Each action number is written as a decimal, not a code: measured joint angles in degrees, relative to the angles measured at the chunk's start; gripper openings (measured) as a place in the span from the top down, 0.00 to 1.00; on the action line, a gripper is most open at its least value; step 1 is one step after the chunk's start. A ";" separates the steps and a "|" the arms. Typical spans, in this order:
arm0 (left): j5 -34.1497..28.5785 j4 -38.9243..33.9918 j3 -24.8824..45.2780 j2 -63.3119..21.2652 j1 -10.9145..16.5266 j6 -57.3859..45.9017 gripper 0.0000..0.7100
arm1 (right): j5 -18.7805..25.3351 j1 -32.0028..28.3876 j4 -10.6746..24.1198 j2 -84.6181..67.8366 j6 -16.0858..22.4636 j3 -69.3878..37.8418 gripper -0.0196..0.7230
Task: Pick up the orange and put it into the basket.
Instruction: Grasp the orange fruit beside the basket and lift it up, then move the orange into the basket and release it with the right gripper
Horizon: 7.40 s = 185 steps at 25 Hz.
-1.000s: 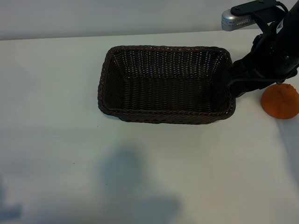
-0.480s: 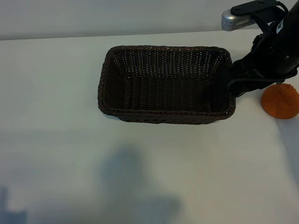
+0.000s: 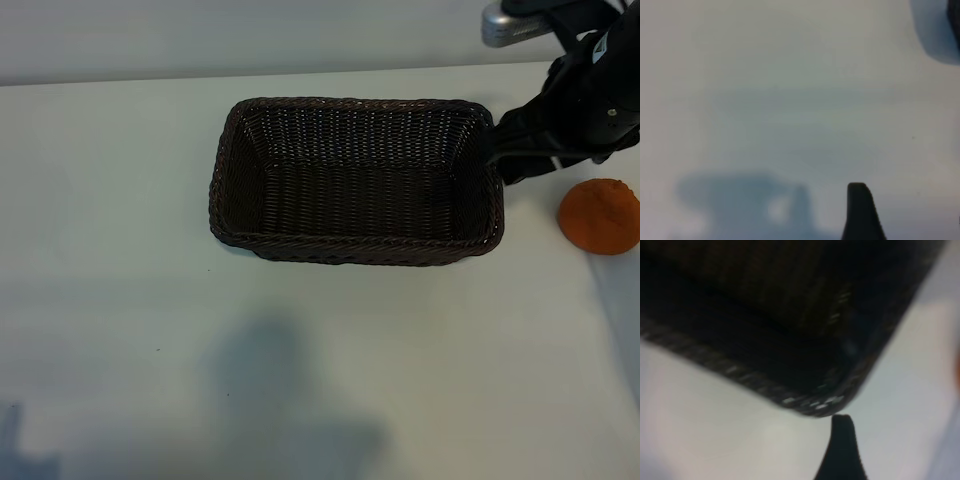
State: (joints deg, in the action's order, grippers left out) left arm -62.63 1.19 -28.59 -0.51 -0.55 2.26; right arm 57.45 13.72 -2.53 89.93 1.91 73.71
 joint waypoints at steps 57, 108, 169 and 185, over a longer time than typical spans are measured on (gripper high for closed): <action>0.13 0.00 0.00 0.00 -3.48 0.05 0.34 | -9.69 -17.43 5.43 22.90 6.95 0.04 0.25; 0.13 0.00 0.00 0.00 -3.48 0.00 0.34 | -1.63 -17.21 4.01 4.64 3.29 0.97 0.88; 0.13 0.00 0.00 0.00 -3.48 0.00 0.34 | -5.27 10.33 0.23 27.61 1.79 17.09 0.88; 0.13 0.00 0.00 0.00 -3.48 0.00 0.34 | -4.79 10.33 0.25 29.42 1.68 17.09 0.73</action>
State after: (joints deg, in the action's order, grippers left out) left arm -62.50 1.19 -28.59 -0.51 -4.03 2.26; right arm 52.66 24.06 -2.28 119.35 3.59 90.79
